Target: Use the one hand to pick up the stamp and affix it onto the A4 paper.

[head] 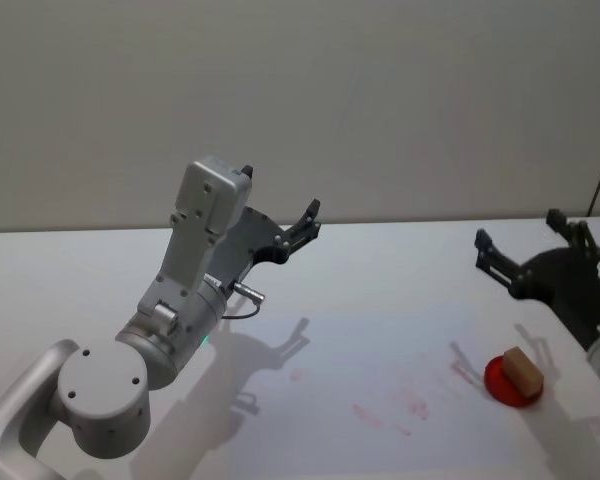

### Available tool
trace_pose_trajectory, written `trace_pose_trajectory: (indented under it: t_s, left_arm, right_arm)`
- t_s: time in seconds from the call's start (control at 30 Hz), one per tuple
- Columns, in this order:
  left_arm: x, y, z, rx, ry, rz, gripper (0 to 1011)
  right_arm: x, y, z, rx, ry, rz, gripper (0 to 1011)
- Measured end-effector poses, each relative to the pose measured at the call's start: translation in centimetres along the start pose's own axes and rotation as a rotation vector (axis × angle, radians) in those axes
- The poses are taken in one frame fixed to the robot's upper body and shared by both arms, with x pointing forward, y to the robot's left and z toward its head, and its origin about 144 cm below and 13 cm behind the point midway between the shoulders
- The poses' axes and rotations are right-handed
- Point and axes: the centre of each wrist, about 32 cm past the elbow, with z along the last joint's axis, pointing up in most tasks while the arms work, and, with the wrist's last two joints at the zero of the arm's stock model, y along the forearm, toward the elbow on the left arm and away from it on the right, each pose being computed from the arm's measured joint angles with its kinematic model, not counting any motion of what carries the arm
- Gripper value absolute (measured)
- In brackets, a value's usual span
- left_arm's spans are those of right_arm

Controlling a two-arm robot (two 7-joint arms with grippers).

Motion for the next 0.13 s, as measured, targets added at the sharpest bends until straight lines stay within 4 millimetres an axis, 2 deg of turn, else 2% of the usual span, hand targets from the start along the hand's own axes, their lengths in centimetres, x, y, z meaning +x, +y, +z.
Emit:
trace_pose_trajectory:
  t_s: [0.13]
  left_arm:
    - [0.0,0.0,0.0,0.0,0.0,0.0,1001]
  right_arm:
    - [-0.12,0.34,0.7,0.016,0.007,-0.003,1001]
